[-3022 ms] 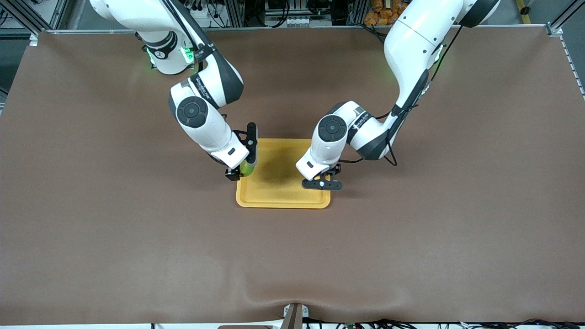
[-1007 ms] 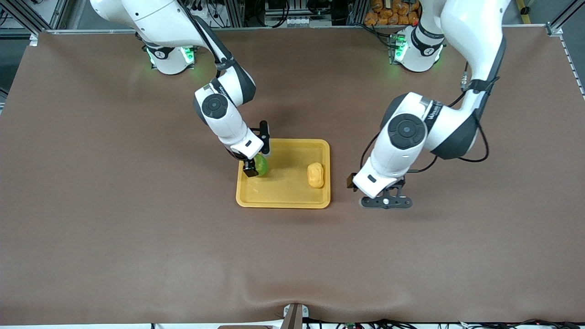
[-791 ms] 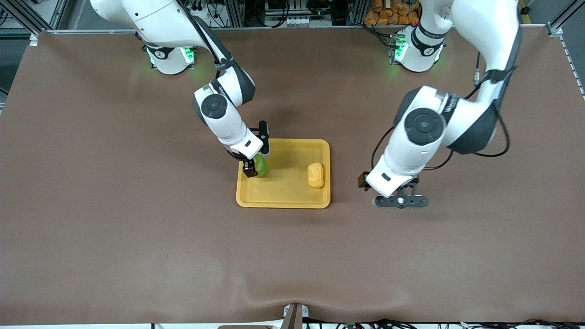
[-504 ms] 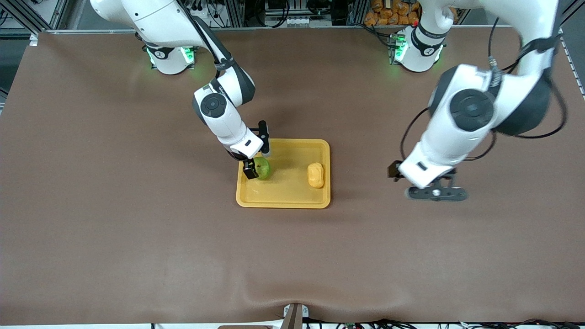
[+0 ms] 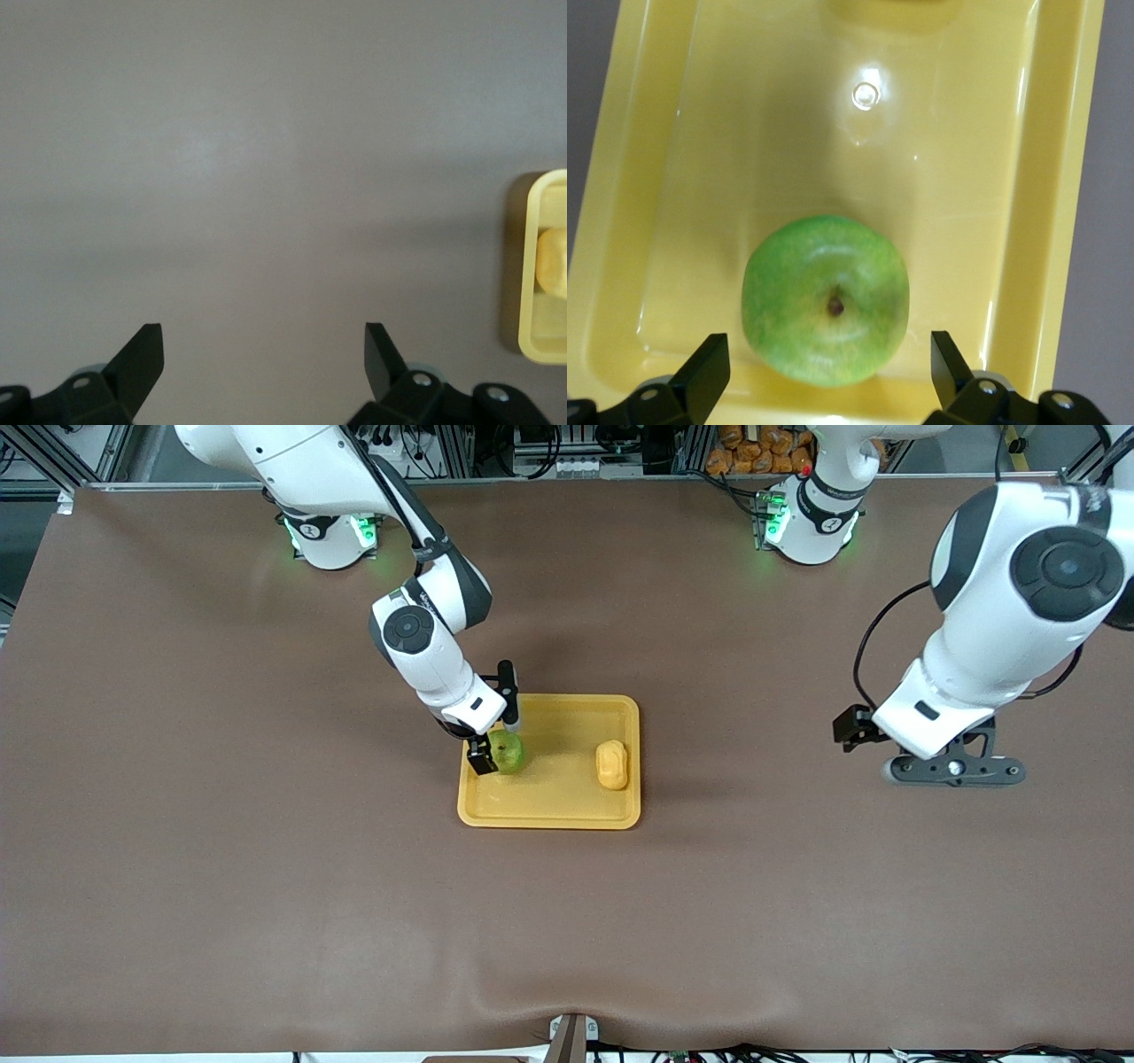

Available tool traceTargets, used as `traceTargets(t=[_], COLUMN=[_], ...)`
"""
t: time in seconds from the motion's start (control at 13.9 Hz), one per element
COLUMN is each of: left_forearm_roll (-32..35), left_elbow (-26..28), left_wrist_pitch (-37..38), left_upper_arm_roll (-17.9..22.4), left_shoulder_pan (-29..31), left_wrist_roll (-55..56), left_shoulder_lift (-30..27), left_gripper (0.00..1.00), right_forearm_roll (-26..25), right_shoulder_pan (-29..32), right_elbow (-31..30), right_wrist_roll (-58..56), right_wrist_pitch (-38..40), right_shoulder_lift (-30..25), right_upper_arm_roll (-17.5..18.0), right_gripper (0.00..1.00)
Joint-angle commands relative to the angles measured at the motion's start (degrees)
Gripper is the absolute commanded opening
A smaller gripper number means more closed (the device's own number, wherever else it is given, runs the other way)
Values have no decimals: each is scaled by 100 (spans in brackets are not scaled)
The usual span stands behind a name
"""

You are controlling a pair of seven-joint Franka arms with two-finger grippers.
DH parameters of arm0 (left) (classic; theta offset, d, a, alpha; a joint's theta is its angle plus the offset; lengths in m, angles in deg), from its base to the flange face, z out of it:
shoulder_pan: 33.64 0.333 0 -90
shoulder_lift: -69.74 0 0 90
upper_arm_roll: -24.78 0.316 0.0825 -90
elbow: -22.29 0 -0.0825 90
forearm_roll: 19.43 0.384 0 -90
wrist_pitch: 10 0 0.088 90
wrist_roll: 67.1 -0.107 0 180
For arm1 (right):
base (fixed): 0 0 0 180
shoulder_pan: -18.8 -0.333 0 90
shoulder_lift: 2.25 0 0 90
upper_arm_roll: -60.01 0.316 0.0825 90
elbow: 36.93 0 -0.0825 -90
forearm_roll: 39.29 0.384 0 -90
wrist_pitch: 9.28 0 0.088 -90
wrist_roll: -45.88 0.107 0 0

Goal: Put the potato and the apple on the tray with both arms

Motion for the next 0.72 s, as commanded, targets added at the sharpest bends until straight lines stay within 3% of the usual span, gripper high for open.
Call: traceTargets(t=[0.0, 0.43, 0.65], left_forearm_roll=[-1, -159, -589], left_elbow=[107, 115, 150], left_wrist_pitch=[220, 1011, 1363], left_upper_arm_roll=[-52, -52, -52], left_shoulder_pan=[358, 587, 903], left_wrist_roll=[-519, -802, -916], left_shoulder_lift=[-315, -834, -1071], left_gripper=[100, 100, 100], right_forearm_roll=[-56, -12, 6], right_shoulder_pan=[252, 972, 1472], right_elbow=[-77, -33, -15], right_wrist_roll=[-25, 28, 81], right_wrist_pitch=[621, 1763, 2133], right_shoulder_lift=[-454, -1254, -1457], right_upper_arm_roll=[45, 36, 27], right_gripper=[100, 100, 100])
